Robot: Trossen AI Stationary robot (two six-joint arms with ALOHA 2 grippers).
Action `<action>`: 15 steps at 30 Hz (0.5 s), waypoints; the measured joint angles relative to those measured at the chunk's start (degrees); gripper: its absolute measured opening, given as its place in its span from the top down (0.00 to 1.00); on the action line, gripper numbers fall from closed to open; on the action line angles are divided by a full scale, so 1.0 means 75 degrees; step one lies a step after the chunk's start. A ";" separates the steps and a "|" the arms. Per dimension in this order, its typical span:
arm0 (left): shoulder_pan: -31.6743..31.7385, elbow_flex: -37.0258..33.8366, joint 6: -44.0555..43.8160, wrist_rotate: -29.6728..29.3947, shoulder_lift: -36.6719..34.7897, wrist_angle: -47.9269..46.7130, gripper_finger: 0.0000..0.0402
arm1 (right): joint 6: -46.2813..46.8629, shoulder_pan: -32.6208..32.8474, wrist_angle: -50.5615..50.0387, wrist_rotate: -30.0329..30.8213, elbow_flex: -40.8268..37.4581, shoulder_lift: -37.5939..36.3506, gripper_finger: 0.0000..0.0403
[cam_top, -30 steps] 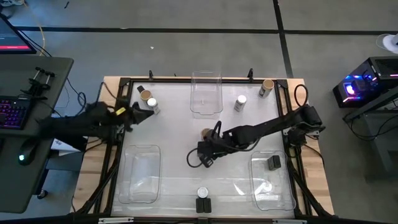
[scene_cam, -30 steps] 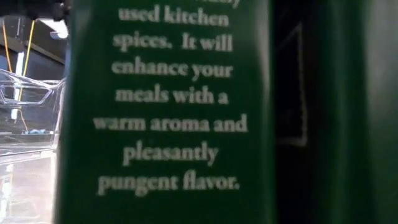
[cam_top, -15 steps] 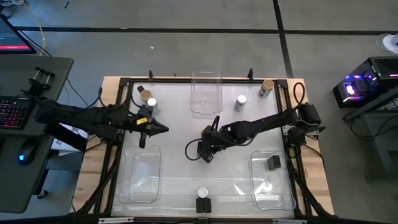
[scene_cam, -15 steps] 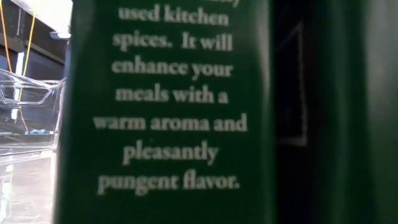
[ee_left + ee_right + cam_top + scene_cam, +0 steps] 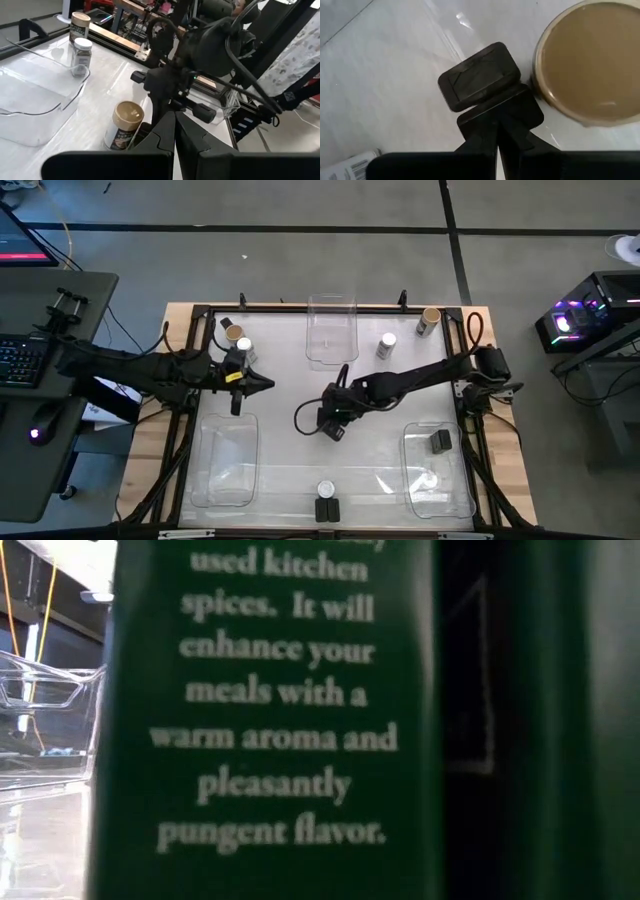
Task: Sort spices by type
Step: Put the black spice can into the right transparent bin
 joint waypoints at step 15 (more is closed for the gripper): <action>0.0023 -0.0003 0.0015 -0.0139 0.0000 -0.0006 1.00 | -0.0284 0.0233 -0.2919 0.0201 -0.0027 -0.0264 1.00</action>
